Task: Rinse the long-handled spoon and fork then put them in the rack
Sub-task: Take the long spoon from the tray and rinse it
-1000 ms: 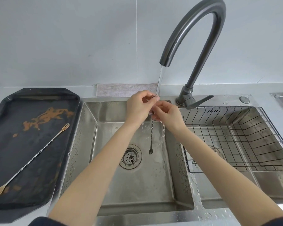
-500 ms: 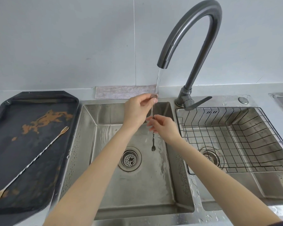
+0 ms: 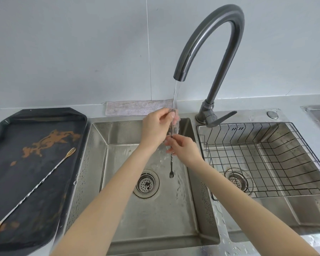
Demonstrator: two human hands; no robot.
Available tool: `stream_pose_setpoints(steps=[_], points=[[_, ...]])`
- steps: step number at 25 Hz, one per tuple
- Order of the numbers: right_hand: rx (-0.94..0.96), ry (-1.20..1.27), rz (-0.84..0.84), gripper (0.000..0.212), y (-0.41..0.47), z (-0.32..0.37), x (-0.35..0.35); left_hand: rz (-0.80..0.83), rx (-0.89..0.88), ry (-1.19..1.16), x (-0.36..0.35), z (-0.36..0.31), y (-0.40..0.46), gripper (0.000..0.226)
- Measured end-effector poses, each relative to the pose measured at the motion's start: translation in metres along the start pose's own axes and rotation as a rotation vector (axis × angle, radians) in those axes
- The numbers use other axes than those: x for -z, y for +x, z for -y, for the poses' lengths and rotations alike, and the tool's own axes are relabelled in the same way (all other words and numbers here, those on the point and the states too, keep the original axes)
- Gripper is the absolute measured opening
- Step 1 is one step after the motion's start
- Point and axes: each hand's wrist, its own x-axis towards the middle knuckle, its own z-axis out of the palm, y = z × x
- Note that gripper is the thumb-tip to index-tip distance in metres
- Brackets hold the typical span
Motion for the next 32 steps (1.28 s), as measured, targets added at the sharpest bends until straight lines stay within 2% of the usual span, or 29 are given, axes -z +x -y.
stream_pose_setpoints(steps=[8,11,14,19,22,29,32], points=[[0.005,0.051,-0.011,0.02,0.002,-0.001,0.002,-0.001,-0.04,-0.075,0.0,-0.005,0.005,0.02],[0.013,0.085,-0.022,0.027,0.005,-0.001,0.002,0.016,-0.016,-0.115,0.001,-0.006,0.004,0.019],[0.04,0.066,-0.033,0.023,0.006,-0.001,0.002,0.051,0.002,-0.093,0.0,-0.004,0.001,0.016],[0.041,0.091,-0.032,0.026,0.004,-0.001,0.0,0.016,0.041,-0.113,0.001,0.0,0.0,0.025],[0.045,0.06,-0.057,0.022,0.006,0.001,0.002,0.093,0.005,-0.071,0.001,0.0,0.001,0.017],[0.046,-0.031,-0.081,0.011,0.005,-0.001,0.004,0.061,0.069,-0.259,0.003,-0.003,0.005,0.013],[0.037,-0.083,-0.083,0.015,0.005,-0.008,0.005,0.085,0.127,-0.39,0.007,-0.008,0.011,0.015]])
